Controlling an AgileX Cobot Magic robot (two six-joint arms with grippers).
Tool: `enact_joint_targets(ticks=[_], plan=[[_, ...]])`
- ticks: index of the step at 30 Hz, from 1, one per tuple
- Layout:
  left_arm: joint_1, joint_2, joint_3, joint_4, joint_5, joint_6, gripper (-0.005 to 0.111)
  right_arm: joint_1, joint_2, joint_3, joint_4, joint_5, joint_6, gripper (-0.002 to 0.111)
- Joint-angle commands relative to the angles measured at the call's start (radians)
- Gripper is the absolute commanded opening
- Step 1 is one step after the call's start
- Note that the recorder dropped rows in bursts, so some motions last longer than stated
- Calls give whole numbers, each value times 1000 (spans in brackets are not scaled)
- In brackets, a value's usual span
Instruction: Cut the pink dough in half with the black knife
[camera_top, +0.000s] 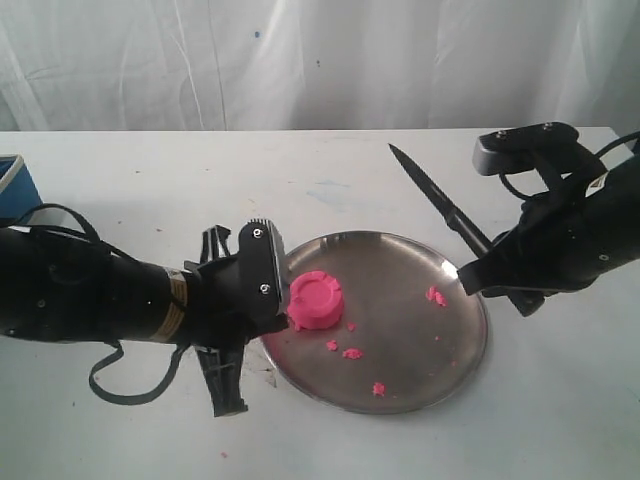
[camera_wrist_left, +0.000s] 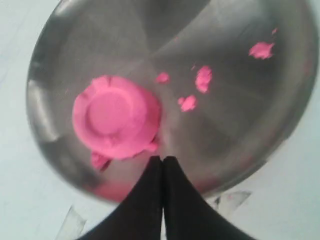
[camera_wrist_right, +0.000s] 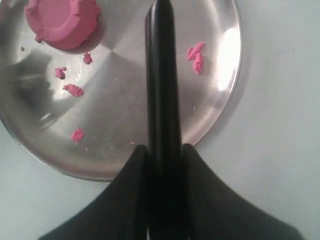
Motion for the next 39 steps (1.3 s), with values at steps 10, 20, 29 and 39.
enact_joint_targets(ticks=[10,20,29,39], plan=[[75,140,-91,-136,-94,133,0,4,34,-9,51,-59,25,0],[75,184,-186,-136,80,158,0,4,34,-9,51,-57,25,0],[75,225,-192,-136,31,197,0,4,34,-9,51,-56,23,0],[75,236,-192,-136,-12,211,0,4,34,-9,51,-44,23,0]])
